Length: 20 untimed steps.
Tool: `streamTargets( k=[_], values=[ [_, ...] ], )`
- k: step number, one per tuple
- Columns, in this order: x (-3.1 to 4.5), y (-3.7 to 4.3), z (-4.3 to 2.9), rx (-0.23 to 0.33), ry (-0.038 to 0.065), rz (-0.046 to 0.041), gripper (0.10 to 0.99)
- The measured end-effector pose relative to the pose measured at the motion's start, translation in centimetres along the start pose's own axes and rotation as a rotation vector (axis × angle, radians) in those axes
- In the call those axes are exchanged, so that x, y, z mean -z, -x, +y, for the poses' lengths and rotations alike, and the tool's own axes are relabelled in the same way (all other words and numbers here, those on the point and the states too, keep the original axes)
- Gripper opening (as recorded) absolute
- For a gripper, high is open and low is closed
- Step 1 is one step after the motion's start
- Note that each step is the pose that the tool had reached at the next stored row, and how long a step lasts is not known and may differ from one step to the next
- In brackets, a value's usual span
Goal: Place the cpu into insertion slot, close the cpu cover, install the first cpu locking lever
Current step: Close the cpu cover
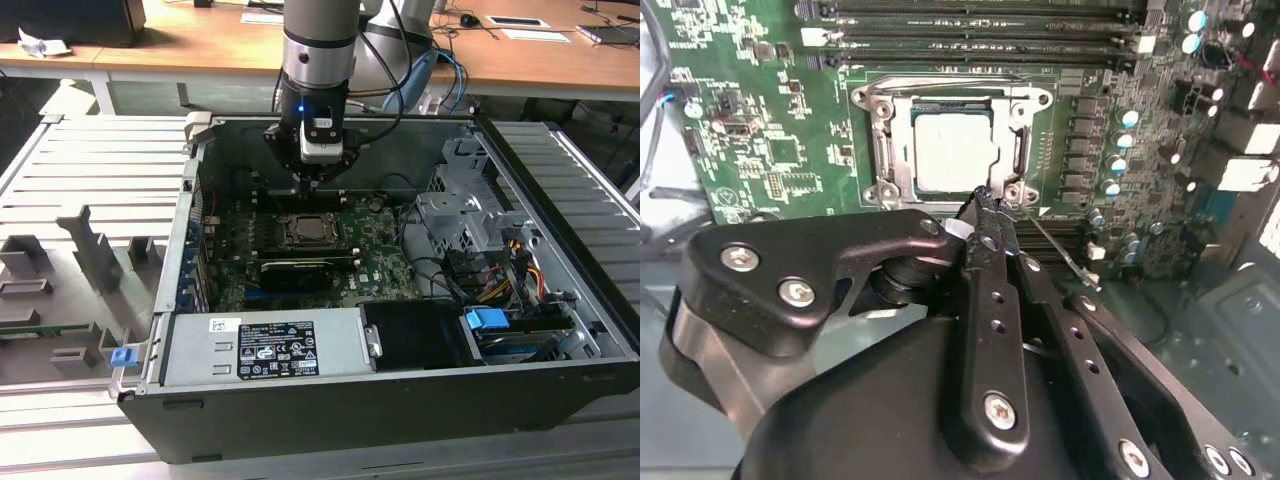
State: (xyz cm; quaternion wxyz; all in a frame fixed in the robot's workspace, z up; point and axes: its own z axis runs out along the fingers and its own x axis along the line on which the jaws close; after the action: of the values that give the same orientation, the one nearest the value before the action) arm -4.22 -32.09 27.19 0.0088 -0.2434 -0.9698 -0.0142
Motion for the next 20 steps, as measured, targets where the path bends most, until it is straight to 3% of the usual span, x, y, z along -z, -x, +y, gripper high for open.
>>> streamTargets(
  k=[20],
  values=[
    [-0.09, -0.07, -0.04, 0.396, -0.012, 0.0074, 0.106]
  ],
)
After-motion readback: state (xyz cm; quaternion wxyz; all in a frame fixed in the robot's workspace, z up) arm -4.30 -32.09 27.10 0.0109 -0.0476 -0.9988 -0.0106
